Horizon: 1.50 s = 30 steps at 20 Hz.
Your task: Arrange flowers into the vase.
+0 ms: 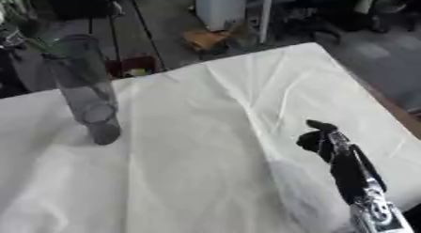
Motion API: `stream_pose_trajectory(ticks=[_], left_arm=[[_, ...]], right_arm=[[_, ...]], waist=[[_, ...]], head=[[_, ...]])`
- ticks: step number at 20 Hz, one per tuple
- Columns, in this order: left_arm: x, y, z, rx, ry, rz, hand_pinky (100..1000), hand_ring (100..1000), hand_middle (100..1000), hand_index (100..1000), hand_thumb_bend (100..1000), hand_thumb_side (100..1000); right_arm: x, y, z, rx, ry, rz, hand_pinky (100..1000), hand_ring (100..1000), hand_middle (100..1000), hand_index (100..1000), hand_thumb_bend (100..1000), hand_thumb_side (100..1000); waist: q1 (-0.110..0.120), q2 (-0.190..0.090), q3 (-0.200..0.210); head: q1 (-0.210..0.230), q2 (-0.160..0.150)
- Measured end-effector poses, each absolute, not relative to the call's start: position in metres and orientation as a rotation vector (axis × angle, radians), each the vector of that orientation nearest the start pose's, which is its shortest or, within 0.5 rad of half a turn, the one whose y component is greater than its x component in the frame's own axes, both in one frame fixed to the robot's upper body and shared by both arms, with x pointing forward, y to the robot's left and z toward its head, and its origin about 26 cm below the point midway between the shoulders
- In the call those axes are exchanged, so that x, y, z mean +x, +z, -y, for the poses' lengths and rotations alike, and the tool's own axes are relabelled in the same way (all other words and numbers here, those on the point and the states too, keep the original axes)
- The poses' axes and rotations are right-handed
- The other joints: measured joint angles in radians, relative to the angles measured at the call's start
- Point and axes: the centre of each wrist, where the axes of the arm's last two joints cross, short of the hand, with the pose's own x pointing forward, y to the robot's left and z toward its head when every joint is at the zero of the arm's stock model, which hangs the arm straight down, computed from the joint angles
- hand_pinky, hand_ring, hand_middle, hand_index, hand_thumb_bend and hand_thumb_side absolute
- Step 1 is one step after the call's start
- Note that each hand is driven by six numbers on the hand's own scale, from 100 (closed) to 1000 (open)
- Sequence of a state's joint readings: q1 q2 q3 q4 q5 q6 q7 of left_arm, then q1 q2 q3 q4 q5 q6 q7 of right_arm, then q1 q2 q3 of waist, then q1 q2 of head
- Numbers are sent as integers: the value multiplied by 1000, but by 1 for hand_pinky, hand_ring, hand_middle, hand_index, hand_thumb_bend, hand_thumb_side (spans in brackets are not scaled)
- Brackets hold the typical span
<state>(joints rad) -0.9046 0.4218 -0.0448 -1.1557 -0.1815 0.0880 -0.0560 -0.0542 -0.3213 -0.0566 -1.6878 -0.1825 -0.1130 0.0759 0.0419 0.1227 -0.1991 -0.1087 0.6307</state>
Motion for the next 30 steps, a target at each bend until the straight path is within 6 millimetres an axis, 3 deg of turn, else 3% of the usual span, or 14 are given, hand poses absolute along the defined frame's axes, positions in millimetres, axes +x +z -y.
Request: stream_pose_trajectory(ticks=[17, 30], left_arm=[[443, 217, -275, 430, -649, 1877, 579, 580, 526, 708, 1000, 617], [387, 187, -306, 485, -644, 1882, 546, 557, 510, 707, 1000, 625]], right_arm=[[288, 60, 325, -68, 180, 1854, 807, 701, 613, 866, 100, 1000], [288, 59, 326, -74, 169, 1856, 806, 702, 613, 866, 100, 1000]], waist=[[-4, 0, 20], [-16, 1, 69]], head=[[-9, 0], [-26, 0]])
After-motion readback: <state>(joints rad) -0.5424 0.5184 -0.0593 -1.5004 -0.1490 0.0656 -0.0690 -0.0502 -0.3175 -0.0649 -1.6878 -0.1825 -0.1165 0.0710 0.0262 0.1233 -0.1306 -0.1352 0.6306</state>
